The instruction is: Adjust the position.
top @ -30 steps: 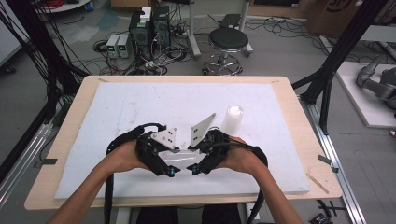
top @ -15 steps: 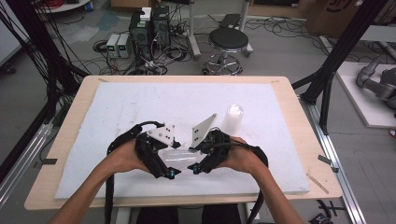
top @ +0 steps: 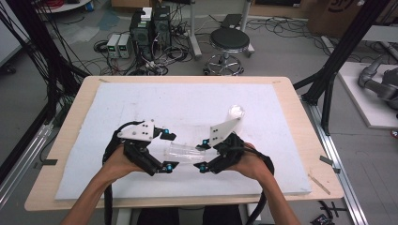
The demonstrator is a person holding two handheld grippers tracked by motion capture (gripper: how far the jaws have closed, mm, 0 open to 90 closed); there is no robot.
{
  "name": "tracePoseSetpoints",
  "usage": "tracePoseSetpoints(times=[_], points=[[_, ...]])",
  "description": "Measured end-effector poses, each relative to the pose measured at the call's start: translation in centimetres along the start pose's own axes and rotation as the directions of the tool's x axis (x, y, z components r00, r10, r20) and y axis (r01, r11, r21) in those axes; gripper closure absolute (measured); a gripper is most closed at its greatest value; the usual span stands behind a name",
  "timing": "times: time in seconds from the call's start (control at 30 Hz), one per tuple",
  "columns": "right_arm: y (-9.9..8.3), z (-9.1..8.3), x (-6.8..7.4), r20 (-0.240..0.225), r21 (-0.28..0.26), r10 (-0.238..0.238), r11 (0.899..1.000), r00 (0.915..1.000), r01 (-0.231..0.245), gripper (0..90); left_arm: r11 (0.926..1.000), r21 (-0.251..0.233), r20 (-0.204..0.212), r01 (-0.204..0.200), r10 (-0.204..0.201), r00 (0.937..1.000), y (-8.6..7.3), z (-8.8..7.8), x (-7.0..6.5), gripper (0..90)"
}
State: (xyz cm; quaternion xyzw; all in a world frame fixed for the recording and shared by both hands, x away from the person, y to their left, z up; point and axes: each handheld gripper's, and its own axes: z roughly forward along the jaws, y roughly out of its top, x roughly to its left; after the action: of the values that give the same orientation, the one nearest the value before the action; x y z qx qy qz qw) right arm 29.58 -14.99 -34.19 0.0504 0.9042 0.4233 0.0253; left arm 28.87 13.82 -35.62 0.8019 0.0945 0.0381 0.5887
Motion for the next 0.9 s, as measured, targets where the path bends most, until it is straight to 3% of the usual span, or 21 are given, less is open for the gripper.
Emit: tracePoseSetpoints(times=[0.1, 0.17, 0.3, 0.47, 0.63, 0.67, 0.7, 0.87, 0.9], points=[[-1.3, -0.4, 0.0, 0.005, -0.103, 0.029, 0.994, 0.9996, -0.028, 43.3, 0.9946, -0.104, -0.024, 0.000, -0.002, 0.9997, -0.9, -0.5, -0.1, 11.7], [-2.1, -0.5, 0.1, 0.007, -0.162, 0.047, 0.986, 0.9989, -0.046, 43.3, 0.9907, -0.136, -0.035, -0.002, -0.003, 0.9994, -1.6, -0.5, -0.3, 11.5], [-3.4, -0.3, 0.3, 0.005, -0.243, 0.061, 0.968, 0.9981, -0.058, 43.3, 0.9809, -0.193, 0.003, 0.028, -0.028, 0.9996, -2.8, -0.4, -0.3, 10.2], [-4.1, 0.1, 0.6, -0.010, -0.281, 0.056, 0.958, 0.9984, -0.057, 43.3, 0.9781, -0.204, 0.011, 0.042, -0.041, 0.9991, -3.7, -0.2, -0.3, 7.0], [-4.7, 0.7, 0.6, -0.022, -0.350, 0.042, 0.935, 0.9989, -0.048, 43.3, 0.9751, -0.216, 0.010, 0.051, -0.050, 0.9987, -4.7, 0.0, -0.6, 6.9], [-4.7, 0.7, 0.6, -0.022, -0.350, 0.042, 0.935, 0.9989, -0.048, 43.3, 0.9751, -0.216, 0.010, 0.051, -0.050, 0.9987, -4.7, 0.0, -0.6, 6.9], [-4.9, 0.9, 0.6, -0.029, -0.372, 0.041, 0.927, 0.9987, -0.049, 43.3, 0.9764, -0.210, 0.014, 0.051, -0.049, 0.9987, -4.9, 0.2, -0.7, 6.9], [-5.0, 1.2, 0.6, -0.033, -0.384, 0.032, 0.922, 0.9989, -0.042, 43.3, 0.9776, -0.206, 0.019, 0.043, -0.039, 0.9990, -4.8, 0.5, -0.7, 6.9], [-5.0, 1.3, 0.6, -0.031, -0.396, 0.026, 0.917, 0.9992, -0.037, 43.3, 0.9774, -0.206, 0.024, 0.045, -0.041, 0.9989, -4.7, 0.7, -0.7, 6.9]])
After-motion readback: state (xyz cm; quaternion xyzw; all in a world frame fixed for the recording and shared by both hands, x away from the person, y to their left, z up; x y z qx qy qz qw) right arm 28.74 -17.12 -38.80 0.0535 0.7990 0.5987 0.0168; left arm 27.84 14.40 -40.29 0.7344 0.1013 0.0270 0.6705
